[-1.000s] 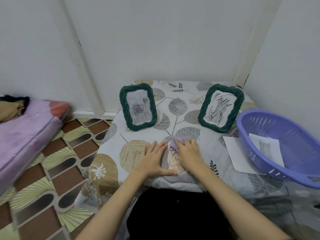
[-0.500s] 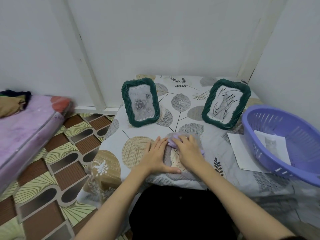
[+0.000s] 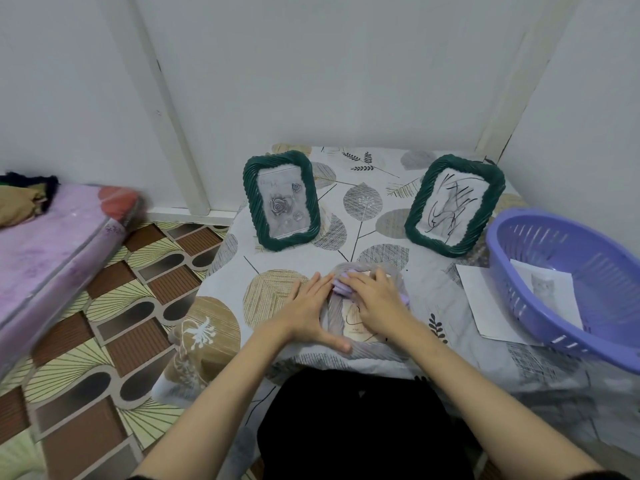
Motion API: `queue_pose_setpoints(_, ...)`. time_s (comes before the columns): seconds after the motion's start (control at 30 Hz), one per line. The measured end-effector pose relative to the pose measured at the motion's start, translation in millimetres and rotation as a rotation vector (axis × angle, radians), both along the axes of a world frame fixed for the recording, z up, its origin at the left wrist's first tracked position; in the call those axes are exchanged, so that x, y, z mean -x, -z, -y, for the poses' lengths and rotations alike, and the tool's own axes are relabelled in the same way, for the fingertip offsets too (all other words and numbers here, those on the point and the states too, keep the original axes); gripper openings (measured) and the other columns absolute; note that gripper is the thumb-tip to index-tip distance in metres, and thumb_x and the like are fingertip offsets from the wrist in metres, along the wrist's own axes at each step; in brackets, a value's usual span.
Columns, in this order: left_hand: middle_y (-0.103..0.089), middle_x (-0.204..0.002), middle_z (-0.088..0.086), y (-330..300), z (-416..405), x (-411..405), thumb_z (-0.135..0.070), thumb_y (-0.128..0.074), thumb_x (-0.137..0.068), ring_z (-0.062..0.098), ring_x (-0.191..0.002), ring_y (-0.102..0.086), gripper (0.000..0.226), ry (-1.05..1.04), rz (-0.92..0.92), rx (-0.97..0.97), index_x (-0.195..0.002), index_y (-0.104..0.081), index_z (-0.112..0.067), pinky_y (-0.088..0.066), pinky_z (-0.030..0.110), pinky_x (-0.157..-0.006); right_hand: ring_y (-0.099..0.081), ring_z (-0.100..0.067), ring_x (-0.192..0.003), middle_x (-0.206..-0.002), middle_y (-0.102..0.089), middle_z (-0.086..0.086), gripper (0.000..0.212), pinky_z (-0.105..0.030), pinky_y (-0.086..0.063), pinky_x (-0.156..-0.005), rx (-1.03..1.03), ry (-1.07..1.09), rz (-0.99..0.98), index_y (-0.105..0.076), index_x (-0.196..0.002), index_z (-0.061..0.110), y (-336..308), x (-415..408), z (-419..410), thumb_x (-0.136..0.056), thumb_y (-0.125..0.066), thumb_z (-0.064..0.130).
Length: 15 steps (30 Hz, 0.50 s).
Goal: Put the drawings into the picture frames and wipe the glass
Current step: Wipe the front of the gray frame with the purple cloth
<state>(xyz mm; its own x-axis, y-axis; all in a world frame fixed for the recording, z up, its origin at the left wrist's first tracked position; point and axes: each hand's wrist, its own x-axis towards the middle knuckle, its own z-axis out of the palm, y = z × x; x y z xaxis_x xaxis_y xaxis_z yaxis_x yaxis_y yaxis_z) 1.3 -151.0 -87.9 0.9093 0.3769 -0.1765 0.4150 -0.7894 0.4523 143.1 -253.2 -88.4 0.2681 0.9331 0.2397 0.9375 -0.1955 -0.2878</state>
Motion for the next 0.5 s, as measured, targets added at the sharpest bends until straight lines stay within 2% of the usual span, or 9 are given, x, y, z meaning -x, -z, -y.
queue_pose_setpoints(0.1,0.004,-0.158,-0.006,1.9,-0.2,0.8,-0.092,-0.047,-0.027,0.009,-0.144,0.013,0.149,0.000,0.009,0.000,-0.148,0.003,-0.022,0.014,0.041,-0.117,-0.050,-0.030,-0.084,-0.126,-0.061,0.001,0.045,-0.039,-0.044,-0.078,-0.073,-0.169,0.033,-0.059,-0.122,0.017,2.0,-10.4,19.9,-0.079,-0.059,0.005)
queue_pose_setpoints(0.17,0.005,-0.158,-0.007,1.9,-1.2,1.2,-0.098,-0.038,-0.022,0.009,-0.144,0.013,0.153,0.008,0.000,0.005,-0.148,0.004,-0.023,0.014,0.041,-0.117,-0.055,-0.026,-0.073,-0.115,-0.067,0.006,0.051,-0.033,-0.046,-0.066,-0.062,-0.159,0.128,-0.063,-0.113,0.021,5.2,-19.3,27.2,-0.066,-0.073,0.005)
queue_pose_setpoints(0.2,0.005,-0.158,-0.007,1.3,-0.8,1.2,-0.098,-0.037,-0.022,0.010,-0.144,0.013,0.153,0.012,-0.004,0.000,-0.148,0.005,-0.023,0.014,0.042,-0.117,-0.056,-0.025,-0.074,-0.114,-0.066,0.008,0.055,-0.033,-0.048,-0.065,-0.042,-0.125,0.176,-0.062,-0.113,0.024,5.4,-20.4,26.4,-0.063,-0.076,0.005)
queue_pose_setpoints(0.27,0.007,-0.158,-0.007,0.0,0.7,2.0,-0.093,-0.044,-0.028,0.010,-0.144,0.013,0.148,0.015,-0.013,-0.020,-0.148,0.006,-0.023,0.013,0.043,-0.118,-0.054,-0.030,-0.093,-0.126,-0.060,0.005,0.048,-0.042,-0.048,-0.082,0.006,-0.048,0.193,-0.057,-0.121,0.024,2.1,-18.3,15.0,-0.075,-0.067,0.017)
queue_pose_setpoints(0.3,0.007,-0.158,-0.006,0.1,1.4,2.3,-0.090,-0.045,-0.033,0.010,-0.144,0.013,0.143,0.011,-0.015,-0.029,-0.148,0.006,-0.022,0.012,0.044,-0.118,-0.048,-0.031,-0.108,-0.135,-0.052,0.004,0.044,-0.045,-0.040,-0.094,0.037,-0.011,0.123,-0.052,-0.128,0.025,0.1,-17.5,8.0,-0.084,-0.054,0.031)
queue_pose_setpoints(0.33,0.008,-0.158,-0.006,0.5,2.0,2.7,-0.088,-0.044,-0.036,0.010,-0.144,0.014,0.140,0.010,-0.016,-0.036,-0.148,0.007,-0.022,0.011,0.044,-0.118,-0.040,-0.030,-0.120,-0.141,-0.044,0.003,0.049,-0.044,-0.032,-0.103,0.072,0.036,0.019,-0.048,-0.132,0.027,-2.5,-16.5,2.9,-0.087,-0.041,0.046)
queue_pose_setpoints(0.37,0.010,-0.158,-0.006,0.6,2.8,3.1,-0.088,-0.044,-0.038,0.010,-0.144,0.015,0.138,0.013,-0.016,-0.042,-0.148,0.008,-0.021,0.011,0.045,-0.118,-0.034,-0.029,-0.125,-0.143,-0.040,0.002,0.054,-0.043,-0.026,-0.107,0.084,0.068,-0.062,-0.046,-0.133,0.027,-4.6,-15.9,-0.2,-0.087,-0.038,0.053)
queue_pose_setpoints(0.43,0.011,-0.157,-0.007,1.2,3.5,4.6,-0.088,-0.044,-0.040,0.010,-0.144,0.015,0.137,0.012,-0.005,-0.049,-0.148,0.009,-0.022,0.010,0.044,-0.119,-0.035,-0.027,-0.127,-0.138,-0.044,-0.004,0.046,-0.041,-0.026,-0.108,-0.005,0.122,-0.160,-0.051,-0.130,0.022,-5.5,-16.5,-1.2,-0.090,-0.049,0.043)
queue_pose_setpoints(0.5,0.009,-0.157,-0.008,3.2,4.0,5.1,-0.088,-0.044,-0.041,0.010,-0.144,0.014,0.135,0.006,0.017,-0.055,-0.148,0.009,-0.023,0.010,0.043,-0.119,-0.039,-0.027,-0.122,-0.130,-0.052,-0.004,0.039,-0.039,-0.028,-0.106,-0.043,0.152,-0.146,-0.056,-0.125,0.018,-4.0,-15.9,1.3,-0.090,-0.054,0.034)
